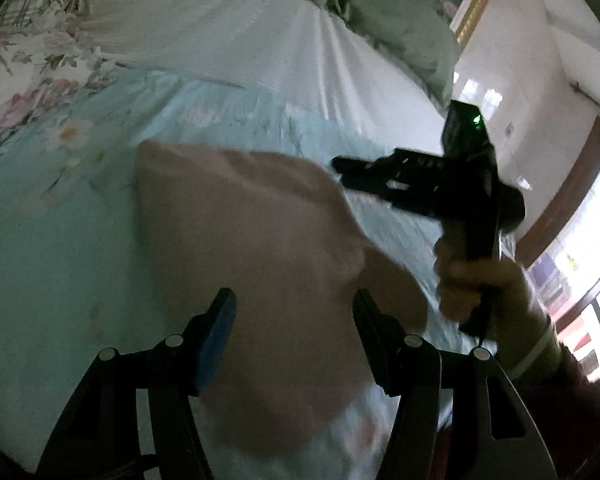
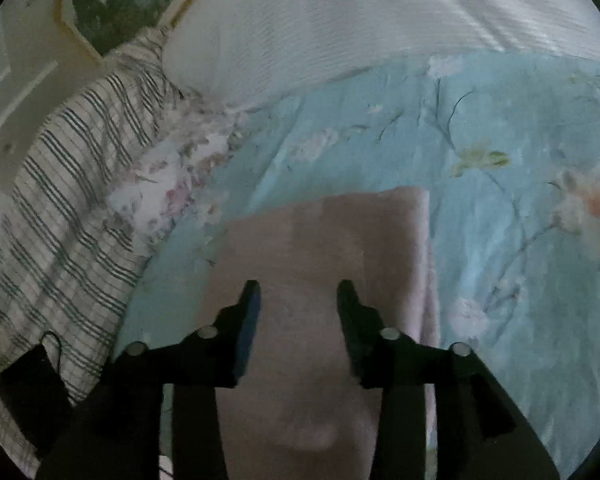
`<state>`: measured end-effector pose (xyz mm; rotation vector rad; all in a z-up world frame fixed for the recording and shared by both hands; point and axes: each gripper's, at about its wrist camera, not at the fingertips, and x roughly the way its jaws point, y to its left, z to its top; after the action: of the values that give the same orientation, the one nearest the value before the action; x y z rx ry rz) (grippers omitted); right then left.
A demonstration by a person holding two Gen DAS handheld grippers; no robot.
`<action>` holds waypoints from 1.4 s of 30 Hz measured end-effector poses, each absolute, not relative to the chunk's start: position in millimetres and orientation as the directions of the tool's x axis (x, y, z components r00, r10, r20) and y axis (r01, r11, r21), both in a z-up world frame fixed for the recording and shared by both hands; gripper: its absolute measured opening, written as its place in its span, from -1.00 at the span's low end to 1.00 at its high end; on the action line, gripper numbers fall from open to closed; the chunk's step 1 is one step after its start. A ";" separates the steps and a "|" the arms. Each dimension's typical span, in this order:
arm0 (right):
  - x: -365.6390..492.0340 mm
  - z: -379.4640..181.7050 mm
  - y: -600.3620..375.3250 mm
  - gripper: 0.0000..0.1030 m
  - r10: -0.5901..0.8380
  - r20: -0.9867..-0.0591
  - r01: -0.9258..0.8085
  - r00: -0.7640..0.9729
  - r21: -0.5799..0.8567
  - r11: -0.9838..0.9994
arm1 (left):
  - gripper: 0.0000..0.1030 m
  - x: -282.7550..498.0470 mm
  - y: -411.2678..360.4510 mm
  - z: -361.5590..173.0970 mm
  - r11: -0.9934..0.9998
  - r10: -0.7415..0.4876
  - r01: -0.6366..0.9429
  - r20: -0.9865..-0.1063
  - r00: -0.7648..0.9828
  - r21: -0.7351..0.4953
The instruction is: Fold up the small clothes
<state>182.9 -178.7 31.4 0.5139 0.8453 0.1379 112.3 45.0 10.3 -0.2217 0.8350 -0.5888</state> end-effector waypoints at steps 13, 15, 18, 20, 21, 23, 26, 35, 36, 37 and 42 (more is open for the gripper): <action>161.3 -1.8 -204.7 -0.46 0.271 -0.708 0.177 0.652 0.489 0.854 | -0.25 128.2 33.6 -39.2 0.874 -0.474 0.356 -0.746 0.469 -0.331; 140.3 10.8 -196.7 -0.46 0.302 -0.688 0.129 0.660 0.500 0.856 | -0.24 119.0 36.4 -33.6 0.874 -0.474 0.352 -0.744 0.471 -0.335; 105.2 19.8 -177.5 -0.46 0.348 -0.677 0.046 0.648 0.491 0.870 | -0.24 99.7 37.5 -20.7 0.854 -0.509 0.379 -0.718 0.474 -0.355; 80.1 13.2 -170.2 -0.46 0.377 -0.681 0.010 0.628 0.491 0.871 | -0.24 83.6 36.6 -15.0 0.837 -0.535 0.412 -0.701 0.472 -0.361; 71.0 5.7 -170.3 -0.46 0.376 -0.692 0.014 0.617 0.487 0.874 | -0.21 76.5 33.7 -14.1 0.833 -0.537 0.426 -0.703 0.467 -0.353; 55.1 -19.9 -173.8 -0.46 0.320 -0.756 0.077 0.571 0.437 0.896 | -0.22 68.6 28.1 -23.5 0.844 -0.507 0.434 -0.733 0.453 -0.316; 36.6 -44.8 -193.4 -0.47 0.333 -0.731 0.147 0.595 0.507 0.850 | -0.23 60.5 27.0 -41.1 0.862 -0.468 0.420 -0.762 0.448 -0.282; 27.8 -44.8 -190.6 -0.47 0.301 -0.719 0.148 0.627 0.490 0.859 | -0.19 51.6 16.4 -41.9 0.894 -0.403 0.400 -0.754 0.518 -0.203; 28.6 -44.6 -195.3 -0.47 0.307 -0.720 0.142 0.623 0.489 0.860 | -0.18 50.3 15.7 -42.1 0.898 -0.398 0.392 -0.750 0.528 -0.201; 27.4 -45.1 -197.2 -0.47 0.304 -0.719 0.141 0.625 0.487 0.862 | -0.18 51.6 14.9 -42.0 0.900 -0.396 0.387 -0.750 0.530 -0.201; 29.8 -44.7 -201.4 -0.47 0.304 -0.719 0.132 0.625 0.481 0.867 | -0.17 51.1 16.8 -36.4 0.903 -0.389 0.382 -0.755 0.528 -0.197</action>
<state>29.8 -201.4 -44.7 0.5302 0.9015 0.1040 51.1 16.8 -36.4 -0.0079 0.9038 -0.4602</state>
